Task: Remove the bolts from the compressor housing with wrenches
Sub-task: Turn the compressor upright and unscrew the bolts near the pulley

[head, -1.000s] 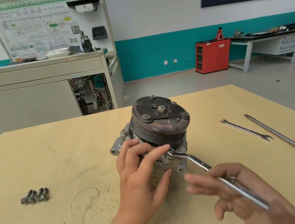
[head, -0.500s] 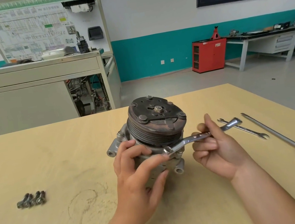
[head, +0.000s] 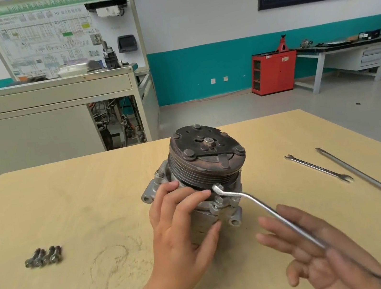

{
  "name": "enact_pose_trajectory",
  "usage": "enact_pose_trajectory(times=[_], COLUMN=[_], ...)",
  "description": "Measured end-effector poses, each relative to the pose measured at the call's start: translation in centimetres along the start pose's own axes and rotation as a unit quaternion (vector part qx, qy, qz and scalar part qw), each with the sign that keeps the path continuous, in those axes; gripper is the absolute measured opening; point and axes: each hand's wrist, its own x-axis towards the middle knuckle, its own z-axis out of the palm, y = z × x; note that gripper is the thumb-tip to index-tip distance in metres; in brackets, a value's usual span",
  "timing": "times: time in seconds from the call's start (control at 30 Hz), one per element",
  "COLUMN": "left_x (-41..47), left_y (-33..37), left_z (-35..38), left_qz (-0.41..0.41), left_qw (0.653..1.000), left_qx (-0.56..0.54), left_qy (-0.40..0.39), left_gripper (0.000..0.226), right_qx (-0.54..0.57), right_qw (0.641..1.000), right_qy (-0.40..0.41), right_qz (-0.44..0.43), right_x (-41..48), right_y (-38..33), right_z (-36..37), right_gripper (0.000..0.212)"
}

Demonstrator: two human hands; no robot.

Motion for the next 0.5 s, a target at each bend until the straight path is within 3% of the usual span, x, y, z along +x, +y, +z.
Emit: enact_pose_trajectory(times=[0.07,0.17,0.23,0.3,0.33,0.4,0.5], left_x=[0.0,0.0,0.0,0.0,0.0,0.0,0.0], left_y=[0.0,0.1,0.1,0.1,0.1,0.2,0.3], left_z=[0.0,-0.1,-0.1,0.0,0.0,-0.1,-0.1], left_qz=[0.0,-0.001,-0.001,-0.003,-0.003,-0.001,0.006], left_qw=[1.0,1.0,1.0,1.0,1.0,1.0,1.0], left_qx=[0.003,0.003,0.004,0.006,0.007,0.01,0.026], left_qy=[-0.001,-0.002,-0.001,-0.001,-0.001,0.0,-0.008], left_gripper=[0.044,0.045,0.045,0.045,0.045,0.045,0.044], right_qx=[-0.125,-0.217,-0.225,-0.182,-0.196,-0.251,-0.349], right_qw=[0.989,0.972,0.967,0.974,0.972,0.963,0.936], right_qy=[0.072,0.079,0.088,0.088,0.072,0.037,-0.003], right_qz=[0.025,0.037,0.077,0.103,0.109,0.086,-0.035], right_x=[-0.9,-1.0,-1.2,-1.2,-1.2,-1.2,-1.1], right_y=[0.3,0.7,0.8,0.7,0.8,1.4,0.7], right_z=[0.7,0.5,-0.4,-1.2,-1.9,-2.5,-2.0], right_gripper=[0.088,0.055,0.059,0.036,0.041,0.054,0.045])
